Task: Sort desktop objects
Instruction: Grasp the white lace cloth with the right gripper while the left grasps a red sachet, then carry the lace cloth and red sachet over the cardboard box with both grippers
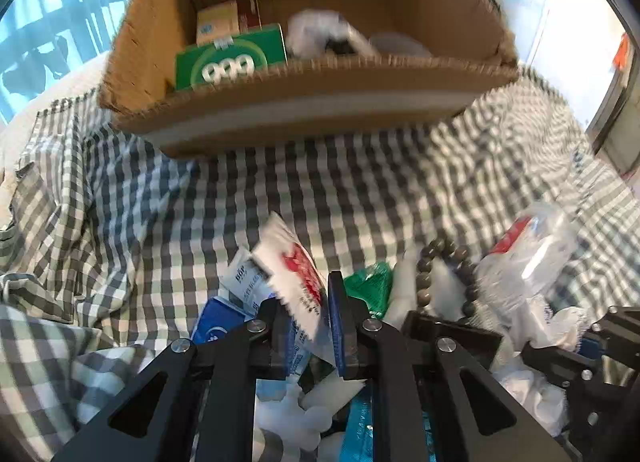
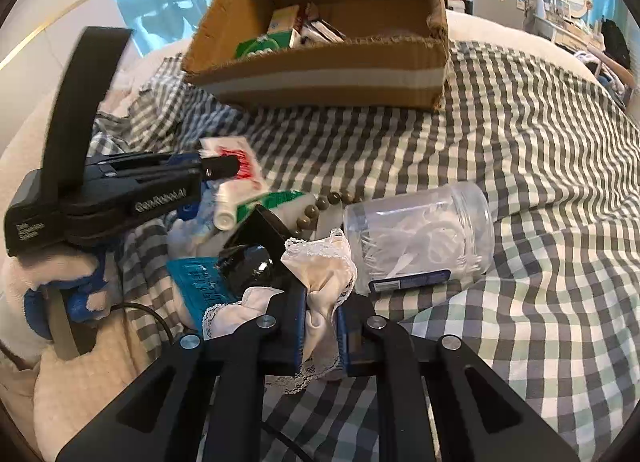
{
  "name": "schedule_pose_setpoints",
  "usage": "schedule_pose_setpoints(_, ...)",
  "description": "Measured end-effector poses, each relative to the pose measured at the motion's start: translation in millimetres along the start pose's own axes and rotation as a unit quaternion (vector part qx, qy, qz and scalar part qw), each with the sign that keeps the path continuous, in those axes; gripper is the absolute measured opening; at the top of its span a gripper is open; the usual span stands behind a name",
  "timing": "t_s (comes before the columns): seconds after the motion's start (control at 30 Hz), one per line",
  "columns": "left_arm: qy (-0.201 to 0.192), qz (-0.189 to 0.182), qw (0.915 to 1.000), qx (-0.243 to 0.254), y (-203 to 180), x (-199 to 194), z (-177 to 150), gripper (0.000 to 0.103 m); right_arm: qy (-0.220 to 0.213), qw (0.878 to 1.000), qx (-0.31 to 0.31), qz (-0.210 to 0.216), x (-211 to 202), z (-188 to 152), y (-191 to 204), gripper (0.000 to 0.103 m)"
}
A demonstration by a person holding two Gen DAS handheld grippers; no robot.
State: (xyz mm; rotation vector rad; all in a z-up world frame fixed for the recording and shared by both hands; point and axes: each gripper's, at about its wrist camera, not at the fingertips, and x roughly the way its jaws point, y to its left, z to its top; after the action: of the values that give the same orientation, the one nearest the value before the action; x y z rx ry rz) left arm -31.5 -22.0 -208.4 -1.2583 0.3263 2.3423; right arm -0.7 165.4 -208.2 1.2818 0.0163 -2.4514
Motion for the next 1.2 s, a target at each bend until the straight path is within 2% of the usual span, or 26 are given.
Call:
schedule_pose_setpoints(0.07,-0.024,-0.02,0.9995,-0.005,6,-11,3,0.014,-0.011,1.0,-0.001,0.001,-6,1,0,0.012)
schedule_pose_setpoints(0.23,-0.064,-0.026,0.9976,-0.009,9,-35,7,0.007,-0.032,0.999,0.009,0.003,-21,5,-2,0.012)
schedule_pose_setpoints(0.43,-0.053,-0.036,0.9978,-0.015,10,-35,5,0.004,-0.073,0.997,0.015,0.001,-42,11,0,0.012)
schedule_pose_setpoints(0.53,-0.035,-0.038,0.9986,-0.012,9,-19,5,0.014,-0.105,0.994,0.013,-0.004,-62,19,1,0.012)
schedule_pose_setpoints(0.57,-0.028,-0.038,0.9988,-0.014,10,-13,6,0.024,-0.114,0.993,0.014,-0.004,-68,22,1,0.012)
schedule_pose_setpoints(0.6,-0.019,-0.037,0.999,-0.013,9,-6,7,0.039,-0.123,0.992,0.015,-0.004,-74,27,0,0.012)
schedule_pose_setpoints(0.63,-0.013,-0.037,0.9992,-0.013,9,-1,8,0.046,-0.129,0.991,0.016,-0.005,-77,32,-1,0.012)
schedule_pose_setpoints(0.67,-0.007,-0.038,0.9992,-0.015,9,6,9,0.049,-0.136,0.991,0.017,-0.006,-82,37,-2,0.012)
schedule_pose_setpoints(0.83,0.045,-0.036,0.9982,-0.016,3,39,13,0.051,-0.155,0.988,0.019,-0.005,-93,58,-4,0.012)
schedule_pose_setpoints(0.9,0.061,-0.022,0.9979,-0.005,-1,52,13,0.051,-0.161,0.987,0.015,-0.004,-97,68,-3,0.012)
schedule_pose_setpoints(0.93,0.066,-0.022,0.9976,-0.002,-2,56,14,0.05,-0.165,0.986,0.013,-0.003,-101,71,-3,0.012)
schedule_pose_setpoints(0.97,0.071,-0.028,0.9971,-0.001,-2,60,14,0.035,-0.169,0.986,0.012,-0.002,-104,75,-2,0.012)
schedule_pose_setpoints(1.0,0.073,-0.039,0.9965,0.0,-3,61,14,0.008,-0.173,0.985,0.01,-0.001,-108,80,0,0.012)
schedule_pose_setpoints(1.1,0.063,-0.036,0.9974,0.007,-4,55,13,0.0,-0.188,0.982,0.006,0.004,-117,93,1,0.012)
schedule_pose_setpoints(1.2,0.033,-0.041,0.9986,0.004,-2,38,14,0.0,-0.205,0.979,0.002,0.007,-127,102,4,0.012)
